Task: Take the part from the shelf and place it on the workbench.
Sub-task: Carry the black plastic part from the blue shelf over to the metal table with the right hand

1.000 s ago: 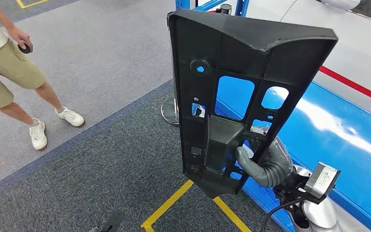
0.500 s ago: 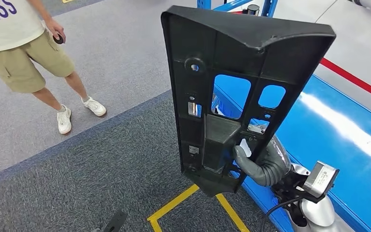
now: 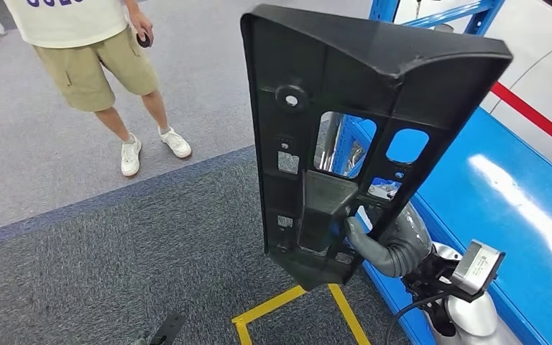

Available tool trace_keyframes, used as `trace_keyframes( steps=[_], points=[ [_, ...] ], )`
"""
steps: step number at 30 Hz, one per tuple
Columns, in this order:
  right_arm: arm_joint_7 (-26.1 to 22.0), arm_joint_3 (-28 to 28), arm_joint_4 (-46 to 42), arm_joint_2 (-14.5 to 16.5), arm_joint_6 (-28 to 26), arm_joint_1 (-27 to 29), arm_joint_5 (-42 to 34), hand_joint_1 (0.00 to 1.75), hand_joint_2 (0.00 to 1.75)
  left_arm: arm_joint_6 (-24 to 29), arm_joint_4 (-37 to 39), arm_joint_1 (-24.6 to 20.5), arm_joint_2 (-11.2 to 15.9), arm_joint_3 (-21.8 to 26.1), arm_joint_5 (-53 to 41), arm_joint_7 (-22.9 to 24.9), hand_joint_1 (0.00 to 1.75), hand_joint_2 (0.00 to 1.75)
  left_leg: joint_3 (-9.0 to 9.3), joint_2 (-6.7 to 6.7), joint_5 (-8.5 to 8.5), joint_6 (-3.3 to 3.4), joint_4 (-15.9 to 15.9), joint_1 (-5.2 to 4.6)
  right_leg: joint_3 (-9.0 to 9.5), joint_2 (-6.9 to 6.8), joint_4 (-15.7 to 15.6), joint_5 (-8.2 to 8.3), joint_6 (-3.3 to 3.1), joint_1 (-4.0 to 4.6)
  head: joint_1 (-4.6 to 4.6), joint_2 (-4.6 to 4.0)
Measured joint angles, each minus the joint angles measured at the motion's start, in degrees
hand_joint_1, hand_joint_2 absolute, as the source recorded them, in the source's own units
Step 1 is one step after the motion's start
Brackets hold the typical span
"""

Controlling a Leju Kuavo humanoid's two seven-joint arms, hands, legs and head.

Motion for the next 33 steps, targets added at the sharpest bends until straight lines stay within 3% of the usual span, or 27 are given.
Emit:
trace_keyframes(
  steps=[2, 3, 5, 7, 9, 11, 13, 14, 15, 16, 18, 20, 22, 23, 25, 27, 28, 29, 30, 32, 33],
  points=[
    [0.00, 0.01, 0.04, -0.09, 0.10, -0.05, 0.01, 1.75, 1.75, -0.01, 0.00, 0.08, -0.04, 0.01, 0.03, 0.00, 0.00, 1.75, -0.17, -1.41, -0.52, -0.47, 0.90, 0.15, 2.92, 1.52, -7.21, 4.39, 0.06, -0.28, 0.00, 0.00],
    [-0.01, 0.02, 0.07, -0.11, 0.15, -0.06, 0.00, 1.75, 1.75, -0.02, 0.00, 0.05, -0.06, 0.01, 0.04, 0.01, 0.00, 1.75, -0.51, -2.06, -0.81, -0.77, 1.58, 0.20, 4.10, 2.69, -10.22, 5.66, 0.07, -0.44, -0.01, 0.00],
    [-0.02, 0.03, 0.17, -0.15, 0.25, -0.03, 0.00, 1.75, 1.75, -0.02, 0.00, 0.07, -0.06, 0.02, 0.13, 0.02, 0.00, 1.75, -1.37, -3.16, -1.08, -1.38, 2.48, 0.31, 4.92, 4.18, -12.74, 6.17, -0.12, -0.47, -0.01, 0.00],
    [-0.03, 0.05, 0.22, -0.14, 0.35, -0.15, 0.00, 1.75, 1.75, -0.02, 0.00, 0.34, 0.03, 0.03, 0.20, 0.05, 0.00, 1.75, -1.87, -3.80, -1.09, -1.79, 2.68, 0.47, 4.85, 3.20, -12.86, 6.24, -0.68, -0.36, 0.00, 0.00],
    [-0.05, 0.08, 0.24, -0.06, 0.44, -0.33, -0.03, 1.75, 1.75, -0.03, 0.01, 0.46, 0.05, 0.03, 0.22, 0.09, 0.00, 1.75, -2.79, -1.97, -2.21, -2.35, 4.69, 0.38, 5.14, 1.97, -13.01, 6.21, -1.33, -0.51, -0.10, 0.00],
    [-0.06, 0.09, 0.27, -0.01, 0.57, -0.37, -0.05, 1.75, 1.75, -0.02, 0.02, 0.26, -0.02, 0.03, 0.22, 0.11, 0.00, 1.75, -5.69, 1.13, -5.15, -2.98, 10.88, 0.46, 5.39, 0.63, -13.08, 6.04, -1.79, -0.40, -0.20, 0.00],
    [-0.07, 0.10, 0.31, -0.02, 0.68, -0.37, -0.06, 1.75, 1.75, -0.02, 0.02, 0.20, -0.02, 0.03, 0.26, 0.11, 0.00, 1.75, -9.27, 2.37, -7.63, -3.24, 17.85, 0.70, 5.50, -0.78, -13.07, 5.85, -1.99, -0.07, -0.20, 0.00],
    [-0.07, 0.11, 0.32, -0.02, 0.71, -0.37, -0.06, 1.75, 1.75, -0.02, 0.02, 0.26, -0.02, 0.04, 0.31, 0.11, 0.00, 1.75, -9.99, 2.52, -7.56, -3.15, 19.05, 0.71, 5.56, -1.43, -13.07, 5.74, -2.04, 0.08, -0.20, 0.00],
    [-0.07, 0.12, 0.32, -0.01, 0.74, -0.38, -0.06, 1.75, 1.75, -0.02, 0.02, 0.33, -0.02, 0.04, 0.37, 0.12, 0.00, 1.75, -9.56, 2.59, -6.45, -2.88, 17.99, 0.62, 5.67, -2.06, -13.08, 5.64, -2.08, 0.22, -0.20, 0.00],
    [-0.07, 0.13, 0.32, -0.01, 0.76, -0.42, -0.06, 1.75, 1.75, -0.01, 0.02, 0.38, -0.01, 0.05, 0.42, 0.13, 0.00, 1.75, -8.03, 2.81, -4.61, -2.43, 14.85, 0.41, 5.82, -2.63, -13.09, 5.53, -2.11, 0.34, -0.20, 0.00],
    [-0.08, 0.15, 0.32, 0.01, 0.79, -0.52, -0.07, 1.75, 1.75, 0.01, 0.01, 0.32, 0.07, 0.05, 0.44, 0.12, 0.00, 1.75, -3.86, 4.75, -1.57, -1.14, 6.55, -0.57, 6.22, -3.74, -13.31, 5.34, -2.10, 0.51, -0.19, 0.00],
    [-0.11, 0.17, 0.37, 0.00, 0.80, -0.57, -0.10, 1.75, 1.75, 0.03, 0.00, 0.22, 0.17, 0.05, 0.44, 0.08, 0.00, 1.75, -1.80, 6.20, -0.78, -0.16, 2.20, -1.47, 6.52, -4.77, -13.70, 5.29, -1.82, 0.48, -0.20, 0.00],
    [-0.23, 0.22, 0.44, 0.01, 0.86, -0.60, -0.22, 1.75, 1.75, 0.03, 0.00, 0.32, 0.20, 0.05, 0.44, 0.05, 0.00, 1.75, -1.38, 5.34, -0.46, 0.37, 1.19, -1.66, 6.93, -5.76, -14.37, 5.33, -1.38, 0.48, -0.20, 0.00],
    [-0.30, 0.26, 0.50, -0.01, 0.92, -0.67, -0.32, 1.75, 1.75, 0.03, 0.01, 0.43, 0.17, 0.05, 0.43, 0.07, 0.00, 1.75, -0.88, 4.78, -0.02, 0.51, 0.35, -1.51, 7.17, -5.55, -14.37, 5.16, -1.18, 0.47, -0.19, 0.00],
    [-0.49, 0.30, 0.62, -0.07, 1.00, -0.84, -0.57, 1.75, 1.75, 0.01, 0.03, 0.44, 0.12, 0.08, 0.39, 0.10, 0.00, 1.75, 0.35, 3.68, 0.88, 0.74, -1.42, -0.96, 6.29, -3.25, -11.50, 3.31, -0.85, 0.43, -0.21, 0.00],
    [-0.57, 0.31, 0.82, -0.21, 1.07, -0.79, -0.72, 1.75, 1.75, -0.03, 0.04, 0.22, 0.08, 0.11, 0.29, 0.11, 0.00, 1.75, 0.64, 2.54, 1.13, 0.83, -1.85, -0.65, 2.90, -0.70, -4.48, 0.03, -0.59, 0.24, -0.24, 0.00],
    [-0.56, 0.31, 0.91, -0.28, 1.11, -0.71, -0.72, 1.75, 1.75, -0.05, 0.04, 0.15, 0.07, 0.12, 0.21, 0.11, 0.00, 1.75, 0.62, 1.87, 1.06, 0.79, -1.74, -0.60, 1.02, -0.25, -1.23, -1.05, -0.40, 0.12, -0.24, 0.00],
    [-0.55, 0.32, 1.00, -0.34, 1.15, -0.64, -0.72, 1.75, 1.75, -0.09, 0.04, 0.15, 0.04, 0.12, 0.12, 0.11, 0.00, 1.75, 0.59, 1.14, 0.94, 0.68, -1.55, -0.54, -0.19, -0.12, 0.46, -1.09, -0.17, -0.04, -0.24, 0.00],
    [-0.56, 0.32, 1.06, -0.39, 1.17, -0.60, -0.72, 1.75, 1.75, -0.12, 0.05, 0.20, 0.02, 0.12, 0.03, 0.10, 0.00, 1.75, 0.57, 0.40, 0.75, 0.45, -1.23, -0.41, -0.39, -0.05, 0.06, 0.02, 0.10, -0.23, -0.23, 0.00],
    [-0.66, 0.29, 1.10, -0.53, 1.16, -0.54, -0.73, 1.75, 1.75, -0.17, 0.05, 0.26, -0.03, 0.12, -0.04, 0.07, 0.00, 1.75, 0.35, -1.08, 0.03, -0.29, -0.03, 0.06, 1.98, 0.81, -6.07, 4.25, 0.84, -0.84, -0.23, 0.00],
    [-0.77, 0.26, 1.14, -0.68, 1.14, -0.46, -0.73, 1.75, 1.75, -0.17, 0.05, 0.20, -0.02, 0.12, -0.05, 0.04, 0.00, 1.75, -0.06, -1.76, -0.47, -0.79, 0.98, 0.26, 3.36, 2.05, -9.31, 5.69, 1.17, -1.13, -0.22, 0.00]
  ],
)
